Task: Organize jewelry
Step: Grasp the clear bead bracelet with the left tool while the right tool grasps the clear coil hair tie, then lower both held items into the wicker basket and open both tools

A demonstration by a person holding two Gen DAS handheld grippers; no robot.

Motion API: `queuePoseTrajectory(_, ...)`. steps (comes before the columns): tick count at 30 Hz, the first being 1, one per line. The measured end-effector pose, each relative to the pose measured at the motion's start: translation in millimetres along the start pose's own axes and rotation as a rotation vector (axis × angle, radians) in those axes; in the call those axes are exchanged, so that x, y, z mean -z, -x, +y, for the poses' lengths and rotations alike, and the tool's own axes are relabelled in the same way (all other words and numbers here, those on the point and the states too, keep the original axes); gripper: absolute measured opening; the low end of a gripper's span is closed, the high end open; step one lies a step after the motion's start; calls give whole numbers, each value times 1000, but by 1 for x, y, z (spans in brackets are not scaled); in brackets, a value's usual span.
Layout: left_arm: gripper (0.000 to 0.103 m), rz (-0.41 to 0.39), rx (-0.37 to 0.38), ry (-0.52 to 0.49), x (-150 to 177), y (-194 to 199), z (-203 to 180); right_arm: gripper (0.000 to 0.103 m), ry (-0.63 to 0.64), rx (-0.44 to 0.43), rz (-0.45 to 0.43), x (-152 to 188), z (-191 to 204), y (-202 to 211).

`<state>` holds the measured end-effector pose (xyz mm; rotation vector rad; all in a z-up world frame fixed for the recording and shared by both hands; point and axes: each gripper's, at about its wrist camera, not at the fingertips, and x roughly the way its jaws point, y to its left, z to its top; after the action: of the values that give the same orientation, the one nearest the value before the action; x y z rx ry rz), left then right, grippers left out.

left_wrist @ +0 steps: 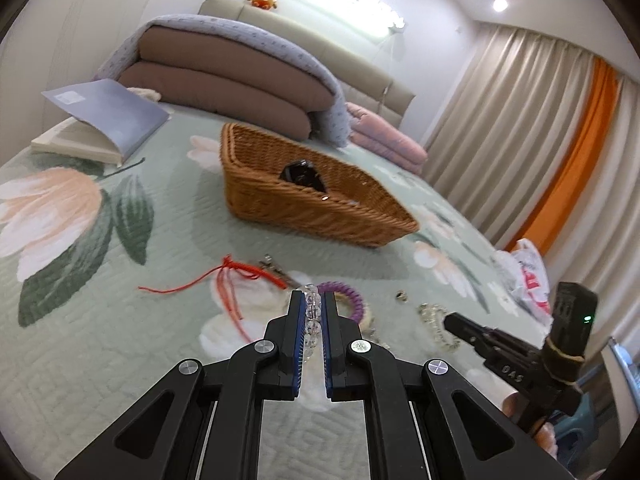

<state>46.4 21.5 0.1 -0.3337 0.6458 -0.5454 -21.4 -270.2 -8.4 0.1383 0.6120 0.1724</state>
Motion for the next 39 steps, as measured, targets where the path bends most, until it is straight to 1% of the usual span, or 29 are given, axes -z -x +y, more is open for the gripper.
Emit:
queuePoseTrajectory(7,7,-30,27,-13,-12,7,-10,11,-31,-5,-16,-6,-6,4)
queuePoseTrajectory(11,7,-54,32,-40,-32,11,-23,11,-35,-22,-32,-25,-3,7)
queuePoseTrajectory(15,7,-94,40,-97,-62,10,-43,11,-22,-28,-69,-66,2,10)
queuePoseTrajectory(17,7,-118,44,-120,-80,6,-53,11,-17,-33,-97,-91,5,5)
queuePoseTrajectory(19,7,-133,51,-129,-95,-1,-58,11,-8,-13,-120,-115,5,-6)
queuePoseTrajectory(22,7,-163,43,-133,-121,-23,-60,11,-28,1,-122,-150,-1,-39)
queuePoseTrajectory(25,7,-176,21,-127,-140,-51,-52,11,-48,20,-100,-167,-8,-75)
queuePoseTrajectory(28,7,-165,-3,-102,-149,-82,-35,11,-52,43,-81,-169,-13,-105)
queuePoseTrajectory(31,7,-128,-21,-66,-145,-106,-15,11,-21,70,-48,-160,-13,-126)
queuePoseTrajectory(33,7,-107,-58,-66,-141,-117,-6,11,-1,96,-14,-155,-12,-139)
queuePoseTrajectory(37,7,-82,-100,-67,-137,-131,0,11,40,141,11,-147,-7,-150)
queuePoseTrajectory(39,8,-62,-118,-67,-135,-138,1,11,36,137,19,-146,-8,-153)
